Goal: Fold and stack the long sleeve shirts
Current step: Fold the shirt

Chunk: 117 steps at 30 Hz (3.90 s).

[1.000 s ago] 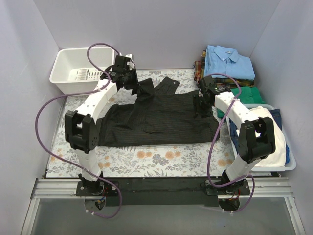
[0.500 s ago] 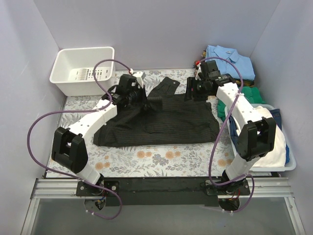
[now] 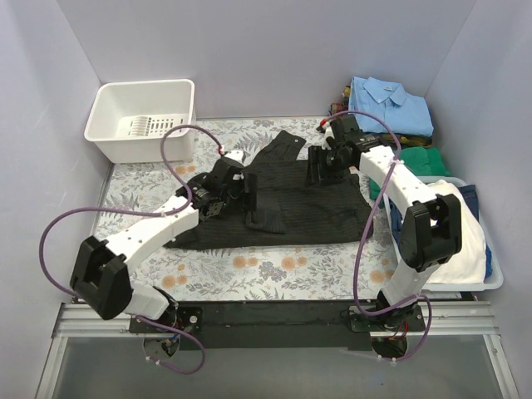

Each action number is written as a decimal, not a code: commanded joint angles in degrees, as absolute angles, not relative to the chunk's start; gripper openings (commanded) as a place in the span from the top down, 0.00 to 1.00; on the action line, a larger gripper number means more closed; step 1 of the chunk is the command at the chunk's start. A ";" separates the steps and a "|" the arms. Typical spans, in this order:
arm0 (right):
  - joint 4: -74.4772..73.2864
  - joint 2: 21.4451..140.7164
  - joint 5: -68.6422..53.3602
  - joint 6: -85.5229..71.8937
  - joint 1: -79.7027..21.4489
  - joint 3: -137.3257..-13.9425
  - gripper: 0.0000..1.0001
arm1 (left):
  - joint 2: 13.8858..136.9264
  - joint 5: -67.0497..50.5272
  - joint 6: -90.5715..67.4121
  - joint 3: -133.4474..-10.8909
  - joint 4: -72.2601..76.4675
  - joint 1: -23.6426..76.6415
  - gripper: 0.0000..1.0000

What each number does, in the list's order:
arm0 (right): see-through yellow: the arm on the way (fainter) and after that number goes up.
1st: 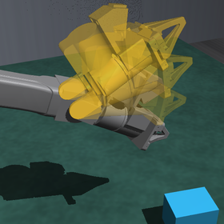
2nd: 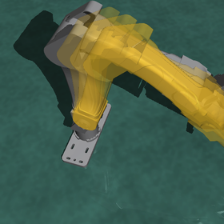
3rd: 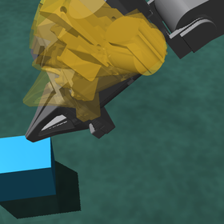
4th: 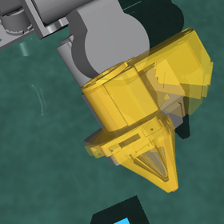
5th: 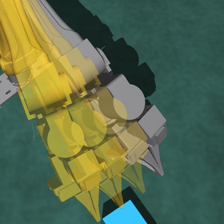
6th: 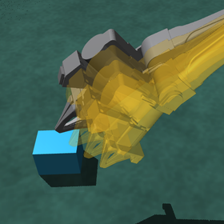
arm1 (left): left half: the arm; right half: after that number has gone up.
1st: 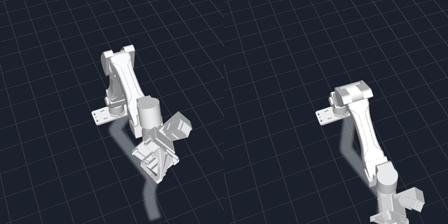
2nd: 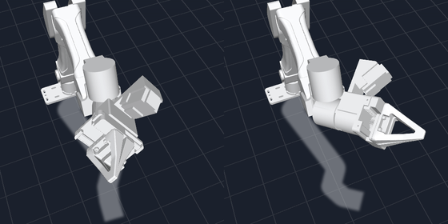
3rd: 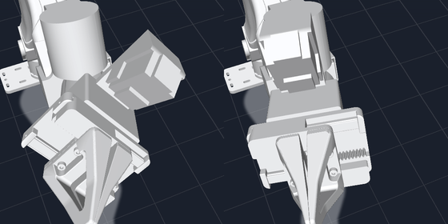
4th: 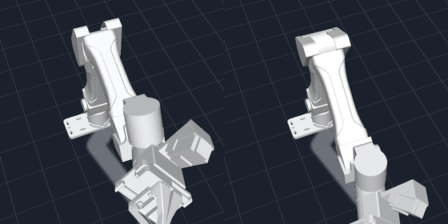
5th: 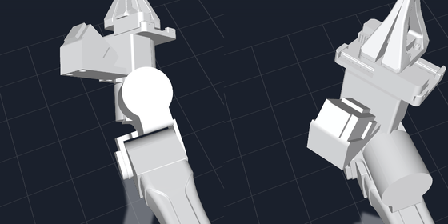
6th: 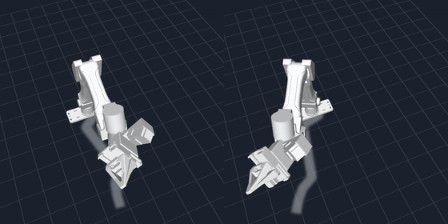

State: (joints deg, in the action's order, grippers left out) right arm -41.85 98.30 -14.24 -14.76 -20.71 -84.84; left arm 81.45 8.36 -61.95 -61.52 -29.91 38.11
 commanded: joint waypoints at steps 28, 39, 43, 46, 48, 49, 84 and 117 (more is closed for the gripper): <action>-46.41 125.16 -17.05 -8.08 -41.83 -106.09 0.38 | 80.68 6.24 -73.66 -60.47 -36.83 20.22 0.26; -46.41 117.61 -11.17 -10.11 -41.92 -101.34 0.99 | 81.39 5.27 -72.16 -59.41 -36.12 19.34 0.26; -46.32 115.05 -9.58 -10.37 -41.92 -100.55 0.99 | 82.00 4.92 -71.28 -59.41 -35.68 19.34 0.26; -46.41 115.31 -11.51 -9.14 -42.10 -101.95 0.69 | 82.35 5.27 -71.10 -59.24 -35.68 19.34 0.26; -46.41 116.36 -12.21 -7.92 -42.36 -103.18 0.48 | 82.53 5.80 -71.19 -59.33 -35.86 19.34 0.26; -46.49 116.72 -12.39 -7.56 -42.80 -103.62 0.45 | 82.53 5.97 -71.45 -59.41 -36.12 19.16 0.26; -49.57 119.45 4.38 -8.96 -46.41 -108.10 0.99 | 82.97 3.96 -70.40 -57.30 -36.48 12.92 0.27; -33.05 100.46 19.95 -4.57 -45.62 -128.23 0.99 | 79.80 -0.71 -58.09 -53.88 -25.66 13.01 0.29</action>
State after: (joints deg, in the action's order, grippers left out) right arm -37.06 103.09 20.53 -4.67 -45.76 -128.03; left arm 81.10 -1.61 -58.89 -53.93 -27.07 13.23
